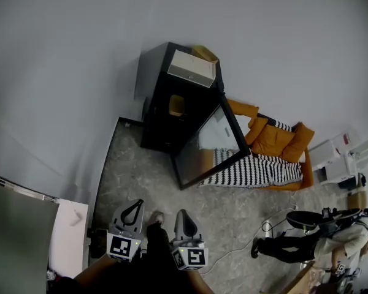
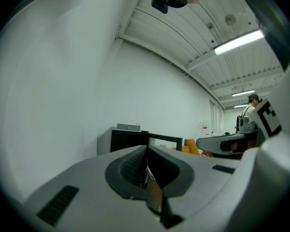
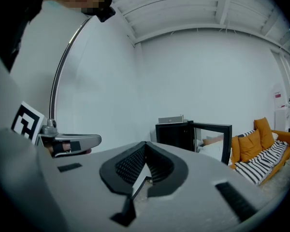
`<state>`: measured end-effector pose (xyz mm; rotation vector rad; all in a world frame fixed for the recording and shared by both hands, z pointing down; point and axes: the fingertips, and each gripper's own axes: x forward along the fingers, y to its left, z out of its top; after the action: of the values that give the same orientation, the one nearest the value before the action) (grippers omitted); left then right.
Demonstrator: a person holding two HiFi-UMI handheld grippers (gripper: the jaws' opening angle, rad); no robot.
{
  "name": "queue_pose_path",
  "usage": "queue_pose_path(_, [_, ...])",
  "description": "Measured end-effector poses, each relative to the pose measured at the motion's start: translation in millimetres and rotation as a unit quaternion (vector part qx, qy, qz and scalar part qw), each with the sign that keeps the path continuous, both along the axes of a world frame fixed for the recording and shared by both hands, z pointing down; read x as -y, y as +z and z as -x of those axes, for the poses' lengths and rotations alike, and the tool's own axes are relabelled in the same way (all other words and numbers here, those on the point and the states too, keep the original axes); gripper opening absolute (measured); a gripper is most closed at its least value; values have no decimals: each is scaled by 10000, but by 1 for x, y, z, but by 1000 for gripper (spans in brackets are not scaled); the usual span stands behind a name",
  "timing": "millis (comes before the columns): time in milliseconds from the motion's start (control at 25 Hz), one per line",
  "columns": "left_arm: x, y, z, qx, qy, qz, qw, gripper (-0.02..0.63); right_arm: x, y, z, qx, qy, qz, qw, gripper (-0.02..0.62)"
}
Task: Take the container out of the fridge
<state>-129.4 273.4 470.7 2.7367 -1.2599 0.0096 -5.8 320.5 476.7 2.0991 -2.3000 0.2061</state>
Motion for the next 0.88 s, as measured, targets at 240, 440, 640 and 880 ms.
queue_pose_path(240, [36, 7, -17, 54, -76, 59, 9999, 5, 42, 5, -16, 77, -79, -62, 9999, 0])
queue_pose_path(440, [82, 3, -46, 122, -105, 103, 9998, 5, 97, 2, -43, 173, -187, -90, 9996, 0])
queue_pose_path(640, [130, 4, -81, 222, -155, 91, 9996, 5, 156, 0, -75, 240, -324, -83, 9992, 0])
queue_pose_path(880, [178, -2, -120, 306, -272, 120, 9991, 5, 207, 5, -104, 303, -575, -104, 9978, 0])
